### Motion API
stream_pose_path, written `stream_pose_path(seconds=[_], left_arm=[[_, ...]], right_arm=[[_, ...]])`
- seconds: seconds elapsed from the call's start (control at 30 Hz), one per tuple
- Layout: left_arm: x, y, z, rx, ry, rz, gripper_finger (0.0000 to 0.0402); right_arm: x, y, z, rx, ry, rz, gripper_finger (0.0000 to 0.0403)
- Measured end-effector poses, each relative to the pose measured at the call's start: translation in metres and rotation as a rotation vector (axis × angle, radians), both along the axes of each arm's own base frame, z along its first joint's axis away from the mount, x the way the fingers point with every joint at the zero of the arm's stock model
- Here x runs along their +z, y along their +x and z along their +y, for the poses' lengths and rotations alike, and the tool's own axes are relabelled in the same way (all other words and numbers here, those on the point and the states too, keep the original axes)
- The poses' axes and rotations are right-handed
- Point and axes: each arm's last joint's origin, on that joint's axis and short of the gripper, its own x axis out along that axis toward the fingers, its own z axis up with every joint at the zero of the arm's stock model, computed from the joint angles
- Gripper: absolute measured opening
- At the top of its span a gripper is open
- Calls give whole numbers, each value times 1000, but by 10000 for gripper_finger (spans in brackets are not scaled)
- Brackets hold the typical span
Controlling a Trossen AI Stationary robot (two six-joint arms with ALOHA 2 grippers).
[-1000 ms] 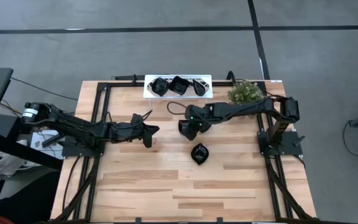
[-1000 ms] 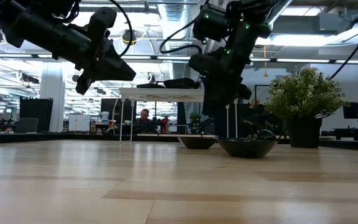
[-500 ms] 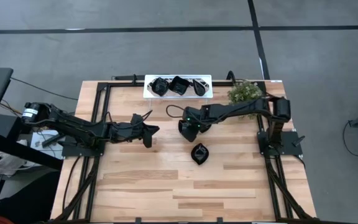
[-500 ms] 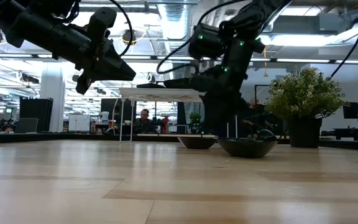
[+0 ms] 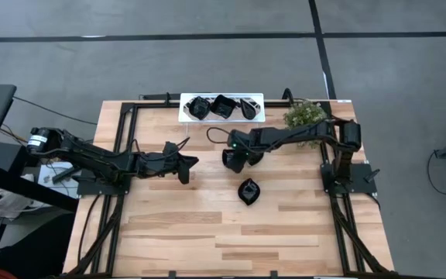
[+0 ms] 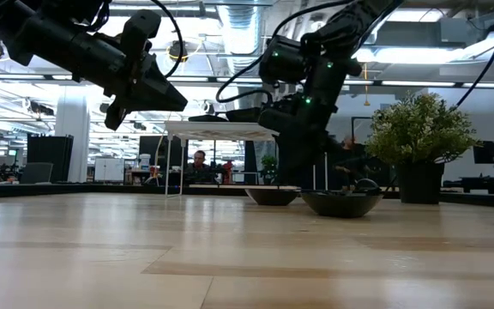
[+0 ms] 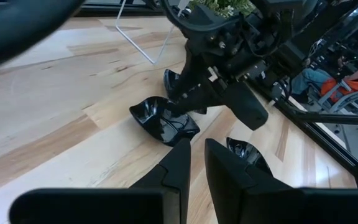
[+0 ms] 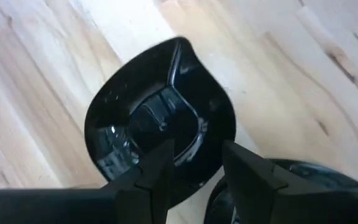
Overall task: Pick & Place Mini shaped plates
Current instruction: Stack the leaf-shaped plate on top of the other leaf-shaped plates on the shelf
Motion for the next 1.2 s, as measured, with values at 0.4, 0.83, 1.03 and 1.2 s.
stream_pose_path(seconds=[0.4, 0.83, 1.03, 1.2], left_arm=[[1, 0, 0, 0, -2, -7, 49], [1, 1, 0, 0, -3, -16, 49], [2, 1, 0, 0, -4, -22, 49], [2, 1, 0, 0, -4, -22, 49]], right_arm=[[-10, -6, -11, 3, 13, -9, 133], [-7, -2, -9, 45, 34, -58, 126], [-14, 0, -4, 83, 95, -53, 123], [-14, 6, 8, 128, 110, -80, 123]])
